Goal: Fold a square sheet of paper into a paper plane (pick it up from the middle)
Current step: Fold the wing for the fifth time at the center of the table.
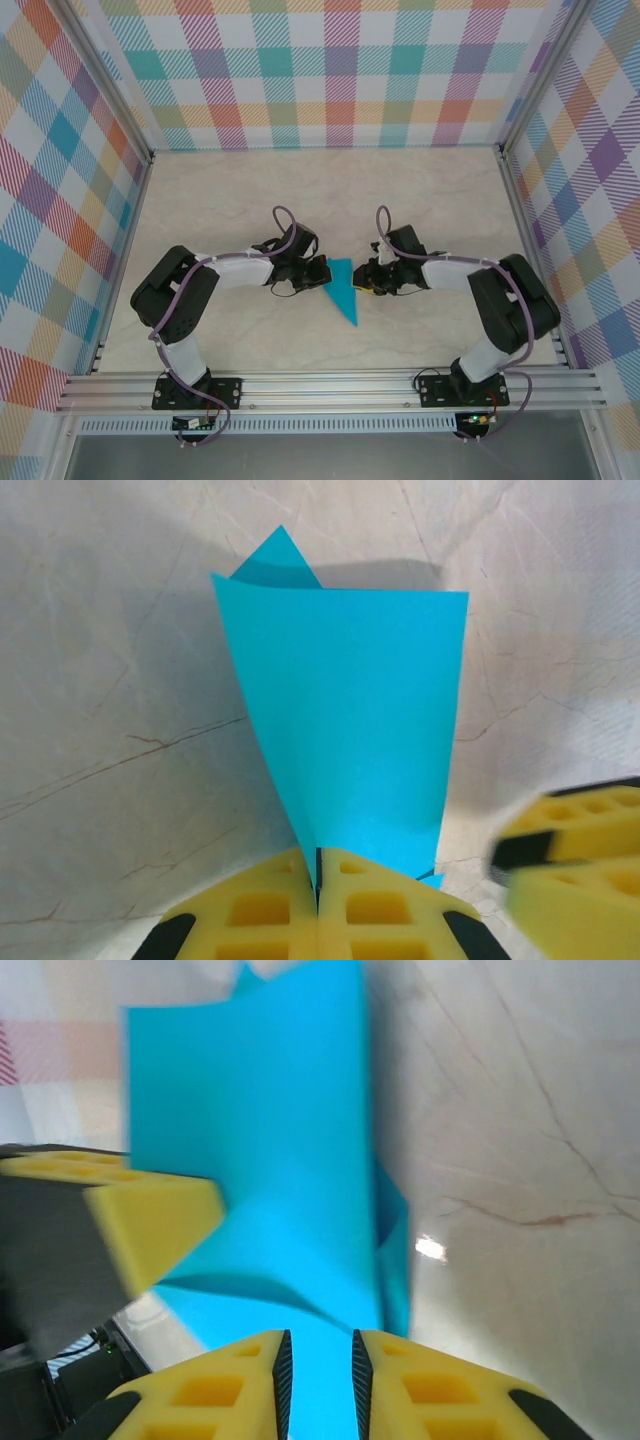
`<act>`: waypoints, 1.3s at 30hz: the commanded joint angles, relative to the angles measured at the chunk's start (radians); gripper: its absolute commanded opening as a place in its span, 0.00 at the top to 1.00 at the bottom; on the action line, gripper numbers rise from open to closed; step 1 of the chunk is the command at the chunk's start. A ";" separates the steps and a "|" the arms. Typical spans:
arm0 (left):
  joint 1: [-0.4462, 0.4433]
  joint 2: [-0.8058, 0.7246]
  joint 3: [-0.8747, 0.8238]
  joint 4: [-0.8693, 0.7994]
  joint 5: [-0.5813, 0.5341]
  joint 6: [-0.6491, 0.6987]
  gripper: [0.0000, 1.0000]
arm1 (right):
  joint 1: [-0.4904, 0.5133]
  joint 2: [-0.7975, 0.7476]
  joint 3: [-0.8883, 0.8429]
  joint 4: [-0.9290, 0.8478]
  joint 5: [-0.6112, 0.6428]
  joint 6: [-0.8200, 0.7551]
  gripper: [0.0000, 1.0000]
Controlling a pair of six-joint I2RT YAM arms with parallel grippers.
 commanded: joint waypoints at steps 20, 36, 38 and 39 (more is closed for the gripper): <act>0.009 -0.006 0.059 -0.074 0.010 -0.052 1.00 | 0.527 -0.296 -0.137 -0.036 0.748 -0.362 0.53; 0.009 -0.014 0.062 -0.086 -0.002 -0.059 1.00 | 0.691 -0.040 0.000 -0.039 0.975 -0.433 0.51; 0.009 -0.016 0.060 -0.084 0.000 -0.059 1.00 | 0.694 -0.017 0.005 -0.041 1.009 -0.423 0.54; 0.009 -0.015 0.060 -0.083 0.003 -0.059 1.00 | 0.694 -0.011 0.003 -0.037 1.010 -0.424 0.54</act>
